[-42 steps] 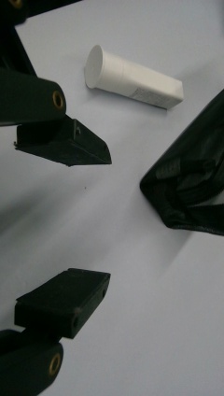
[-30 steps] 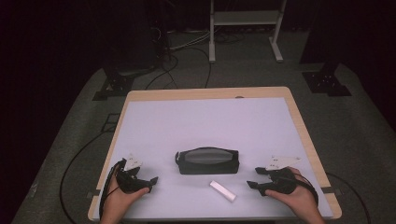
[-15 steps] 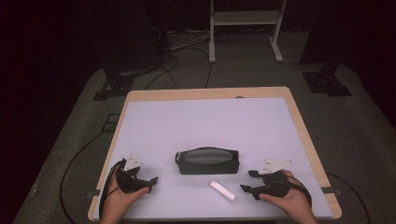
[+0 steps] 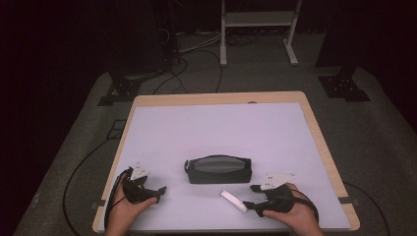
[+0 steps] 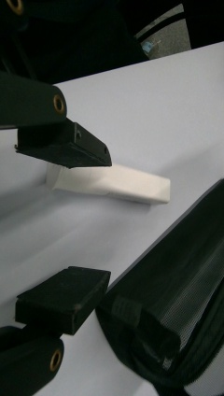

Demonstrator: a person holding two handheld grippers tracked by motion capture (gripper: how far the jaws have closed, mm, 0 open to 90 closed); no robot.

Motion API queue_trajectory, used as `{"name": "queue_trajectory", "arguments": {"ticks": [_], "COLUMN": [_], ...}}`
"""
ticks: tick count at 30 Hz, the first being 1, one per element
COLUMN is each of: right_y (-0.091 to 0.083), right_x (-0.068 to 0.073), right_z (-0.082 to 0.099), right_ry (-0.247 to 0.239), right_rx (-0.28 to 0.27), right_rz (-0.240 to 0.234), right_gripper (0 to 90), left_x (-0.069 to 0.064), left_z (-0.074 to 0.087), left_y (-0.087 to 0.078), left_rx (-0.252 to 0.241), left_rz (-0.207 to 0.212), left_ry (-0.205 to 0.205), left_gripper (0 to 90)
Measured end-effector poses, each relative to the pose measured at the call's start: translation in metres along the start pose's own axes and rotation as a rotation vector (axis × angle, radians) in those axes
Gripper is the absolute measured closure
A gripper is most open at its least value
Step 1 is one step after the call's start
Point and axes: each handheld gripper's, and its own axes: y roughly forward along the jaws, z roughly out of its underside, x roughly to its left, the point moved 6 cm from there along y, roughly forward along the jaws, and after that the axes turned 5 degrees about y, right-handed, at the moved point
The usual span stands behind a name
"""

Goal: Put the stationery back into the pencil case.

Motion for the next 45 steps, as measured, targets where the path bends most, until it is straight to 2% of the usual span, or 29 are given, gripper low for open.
{"name": "queue_trajectory", "arguments": {"ticks": [8,18,25,36,45], "right_y": [0.008,0.027,0.037,0.05,0.055], "right_x": [0.009,0.019,0.023,0.022,0.021], "right_z": [-0.008,-0.014,-0.018,-0.017,-0.017], "right_ry": [-0.003,-0.039,-0.041,-0.065,-0.073], "right_rx": [-0.015,0.011,0.005,0.028,0.024], "right_rz": [-0.024,-0.04,-0.043,-0.01,0.026], "right_gripper": [38.2,41.2,44.3,50.7,60.6], "left_x": [0.0,0.0,0.0,0.0,0.0], "left_z": [0.0,0.0,0.0,0.0,0.0], "left_y": [0.0,0.0,0.0,0.0,0.0], "left_rx": [0.001,0.001,0.001,0.001,0.001], "left_rz": [0.0,0.0,0.0,0.0,0.0], "left_ry": [0.002,0.002,0.003,0.002,0.002], "left_gripper": [0.0,0.0,0.0,0.0,0.0]}}
